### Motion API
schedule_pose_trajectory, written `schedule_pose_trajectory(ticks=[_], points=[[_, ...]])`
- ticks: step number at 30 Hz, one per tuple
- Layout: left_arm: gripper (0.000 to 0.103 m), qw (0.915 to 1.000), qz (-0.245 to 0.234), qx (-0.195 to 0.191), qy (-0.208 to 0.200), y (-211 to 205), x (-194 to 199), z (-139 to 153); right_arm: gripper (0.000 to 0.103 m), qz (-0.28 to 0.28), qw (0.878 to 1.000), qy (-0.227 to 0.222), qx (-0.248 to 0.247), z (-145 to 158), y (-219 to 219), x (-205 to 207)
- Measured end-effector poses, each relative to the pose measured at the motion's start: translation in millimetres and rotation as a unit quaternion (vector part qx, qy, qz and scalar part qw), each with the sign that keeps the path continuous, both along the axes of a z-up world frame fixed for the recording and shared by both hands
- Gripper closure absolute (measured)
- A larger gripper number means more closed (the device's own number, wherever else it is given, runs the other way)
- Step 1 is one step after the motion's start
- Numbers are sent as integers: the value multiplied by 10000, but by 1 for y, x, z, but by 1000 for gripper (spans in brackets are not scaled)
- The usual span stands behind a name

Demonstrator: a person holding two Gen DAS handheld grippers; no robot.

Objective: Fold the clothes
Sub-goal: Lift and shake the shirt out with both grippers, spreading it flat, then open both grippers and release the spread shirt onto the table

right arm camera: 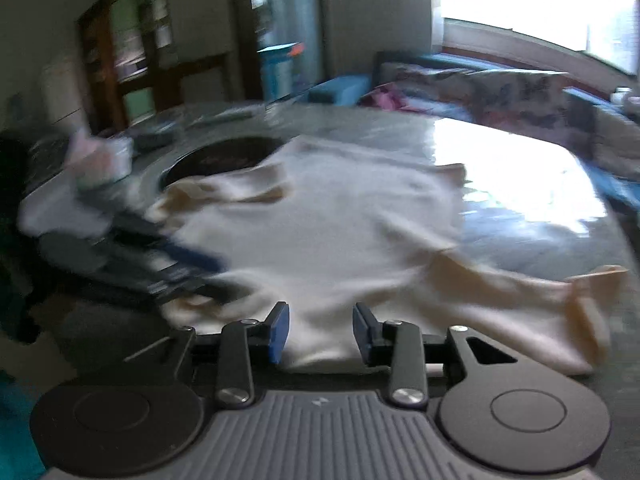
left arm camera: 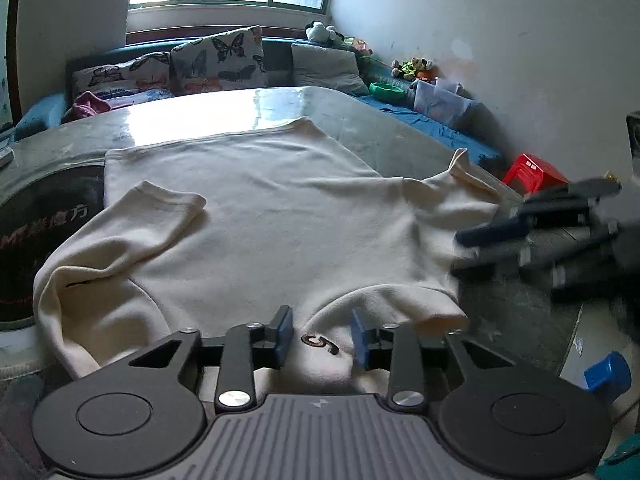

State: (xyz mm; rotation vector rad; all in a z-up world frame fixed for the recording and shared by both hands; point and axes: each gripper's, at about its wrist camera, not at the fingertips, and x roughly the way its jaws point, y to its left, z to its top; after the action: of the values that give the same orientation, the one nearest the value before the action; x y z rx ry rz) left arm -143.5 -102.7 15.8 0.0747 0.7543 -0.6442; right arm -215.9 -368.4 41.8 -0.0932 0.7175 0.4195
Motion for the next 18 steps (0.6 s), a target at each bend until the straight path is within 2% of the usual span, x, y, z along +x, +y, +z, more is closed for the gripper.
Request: schedule_pose_trajectory(ticks=[3,4,6,7,8,9,13,18], points=[[57,10000,-14,24,-28,-4,-1,-1,63,-910,9950,-261,-318,-2,-30,17],[54,10000,-25,39,-43,-6,-3,0,57,-1193,9914,-319,-442,-4,-38,22],[52,9999,-44,95,-93,-9,-4,-1,57,-1867,9777,-468,-840,-12,-58,35],[51,9999,-52,116,-113,-10,-6,-1,52,-2039,9726,-523,-987,-15,-65,39],[51,9999,-52,112,-112,-10,-6,-1,46,-2167,9684,-537,-1109,-18,-71,44],[50,9999,-46,107,-105,-11,-6,-1,45,-2292,9643,-512,-1225,-22,-78,49],[48,9999,-35,122,-109,-12,-7,0,43,-2443,9611,-275,-1257,-33,-99,63],[45,9998,-19,139,-109,-10,-8,-1,41,-3077,9399,-359,-1436,-38,-127,67]])
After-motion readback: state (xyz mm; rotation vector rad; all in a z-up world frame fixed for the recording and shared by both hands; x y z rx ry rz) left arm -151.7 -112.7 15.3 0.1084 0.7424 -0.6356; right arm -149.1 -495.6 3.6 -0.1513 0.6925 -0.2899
